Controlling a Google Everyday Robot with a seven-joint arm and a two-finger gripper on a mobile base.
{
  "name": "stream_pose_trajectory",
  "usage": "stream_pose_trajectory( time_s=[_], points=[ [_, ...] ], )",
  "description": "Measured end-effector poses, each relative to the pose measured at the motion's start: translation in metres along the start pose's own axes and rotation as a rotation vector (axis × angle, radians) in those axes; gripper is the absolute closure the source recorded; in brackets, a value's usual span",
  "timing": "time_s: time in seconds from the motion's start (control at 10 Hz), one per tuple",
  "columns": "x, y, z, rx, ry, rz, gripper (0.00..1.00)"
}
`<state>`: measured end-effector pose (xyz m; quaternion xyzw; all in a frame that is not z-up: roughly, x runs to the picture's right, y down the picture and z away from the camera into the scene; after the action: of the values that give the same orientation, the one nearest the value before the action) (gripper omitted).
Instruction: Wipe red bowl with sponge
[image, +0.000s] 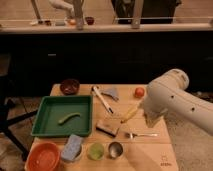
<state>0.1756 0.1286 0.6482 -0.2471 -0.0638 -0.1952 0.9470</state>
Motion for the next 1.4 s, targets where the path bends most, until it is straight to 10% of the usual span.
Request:
stream_pose_trajectory(
  time_s=[0.6,1.4],
  points=[
    [-0.124,-0.014,-0.013,0.027,0.0,-0.345,0.38],
    [-0.128,-0.015,-0.01,0.03,-0.018,-0.362,0.38]
  ],
)
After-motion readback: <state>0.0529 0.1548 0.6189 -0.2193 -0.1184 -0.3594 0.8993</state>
